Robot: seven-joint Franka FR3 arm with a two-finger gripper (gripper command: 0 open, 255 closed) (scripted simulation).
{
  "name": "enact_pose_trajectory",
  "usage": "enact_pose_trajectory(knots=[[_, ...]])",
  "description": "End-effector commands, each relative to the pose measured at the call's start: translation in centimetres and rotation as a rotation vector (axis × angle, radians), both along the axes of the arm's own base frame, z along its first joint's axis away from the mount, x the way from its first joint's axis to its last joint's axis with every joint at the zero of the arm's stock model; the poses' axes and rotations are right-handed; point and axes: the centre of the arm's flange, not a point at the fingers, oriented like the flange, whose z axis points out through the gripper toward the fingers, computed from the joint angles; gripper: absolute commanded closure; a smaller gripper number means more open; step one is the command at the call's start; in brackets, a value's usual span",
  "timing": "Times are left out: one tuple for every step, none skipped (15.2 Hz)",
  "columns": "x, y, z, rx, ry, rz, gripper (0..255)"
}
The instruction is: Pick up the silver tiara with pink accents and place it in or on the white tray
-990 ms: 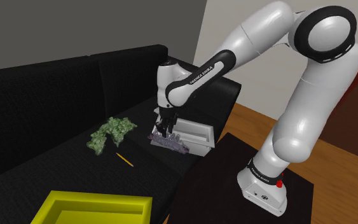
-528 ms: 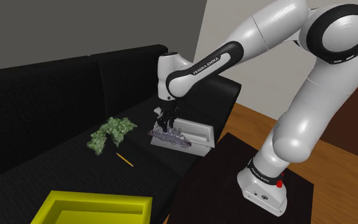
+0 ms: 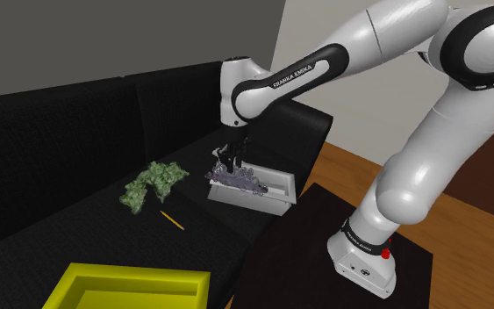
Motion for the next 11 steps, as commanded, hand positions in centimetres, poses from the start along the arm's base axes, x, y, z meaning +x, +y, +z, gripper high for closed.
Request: enact_pose_trajectory(knots=[[0.2,-2.1,0.5,0.000,0.000,0.000,255],[0.3,-3.4,0.8,0.000,0.000,0.000,255],[0.4,-4.7,1.1,0.000,0.000,0.000,255],[0.5,-6.0,1.4,0.000,0.000,0.000,255],[0.6,-7.2,1.7,0.000,0.000,0.000,255],[0.7,-8.5,2.0,0.000,0.000,0.000,255],[0.8,-9.8,2.2,0.000,0.000,0.000,255],[0.9,-11.1,2.5,0.000,0.000,0.000,255],[1.0,-12.4,2.8,0.000,0.000,0.000,255],[1.0,-13.7,3.1,0.000,0.000,0.000,255],[1.1,-15.0,3.4,0.000,0.000,0.000,255]])
